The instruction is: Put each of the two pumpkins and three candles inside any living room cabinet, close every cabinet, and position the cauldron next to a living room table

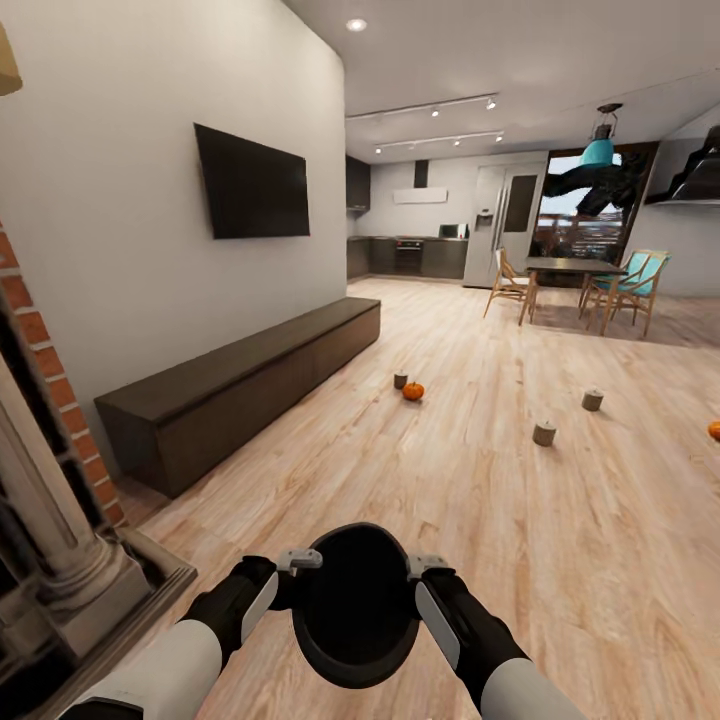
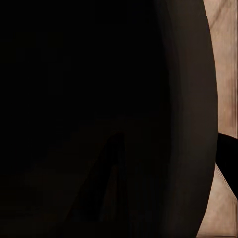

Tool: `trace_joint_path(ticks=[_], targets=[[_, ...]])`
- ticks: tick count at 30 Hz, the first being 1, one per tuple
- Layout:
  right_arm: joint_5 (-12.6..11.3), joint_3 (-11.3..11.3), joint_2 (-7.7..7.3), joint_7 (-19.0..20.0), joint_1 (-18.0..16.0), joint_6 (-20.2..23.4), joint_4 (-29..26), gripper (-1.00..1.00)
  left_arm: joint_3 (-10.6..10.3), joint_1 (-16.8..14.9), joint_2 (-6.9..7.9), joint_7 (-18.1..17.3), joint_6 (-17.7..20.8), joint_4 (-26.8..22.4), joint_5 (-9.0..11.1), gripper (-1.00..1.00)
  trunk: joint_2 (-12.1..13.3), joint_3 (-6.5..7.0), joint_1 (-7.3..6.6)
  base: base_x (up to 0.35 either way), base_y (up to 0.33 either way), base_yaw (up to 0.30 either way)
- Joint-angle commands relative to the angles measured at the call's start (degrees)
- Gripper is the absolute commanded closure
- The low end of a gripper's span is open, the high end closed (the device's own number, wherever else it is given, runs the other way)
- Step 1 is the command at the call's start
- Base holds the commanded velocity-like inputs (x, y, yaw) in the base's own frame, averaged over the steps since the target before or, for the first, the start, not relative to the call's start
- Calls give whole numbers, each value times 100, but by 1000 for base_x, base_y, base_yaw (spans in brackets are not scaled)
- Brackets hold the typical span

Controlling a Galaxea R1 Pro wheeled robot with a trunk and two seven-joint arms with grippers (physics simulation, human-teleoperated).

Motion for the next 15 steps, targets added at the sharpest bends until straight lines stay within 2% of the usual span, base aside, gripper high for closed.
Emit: trace_joint_path(ticks=[1, 15], targets=[[-103, 21, 0, -59, -6, 8, -4, 100, -77, -2, 9, 11, 38, -20, 214, 100, -3, 0, -2, -7, 2, -267], [-103, 21, 0, -59, -6, 7, -4, 100, -77, -2, 6, 11, 38, -20, 214, 100, -3, 65, -2, -1, 0, -268]])
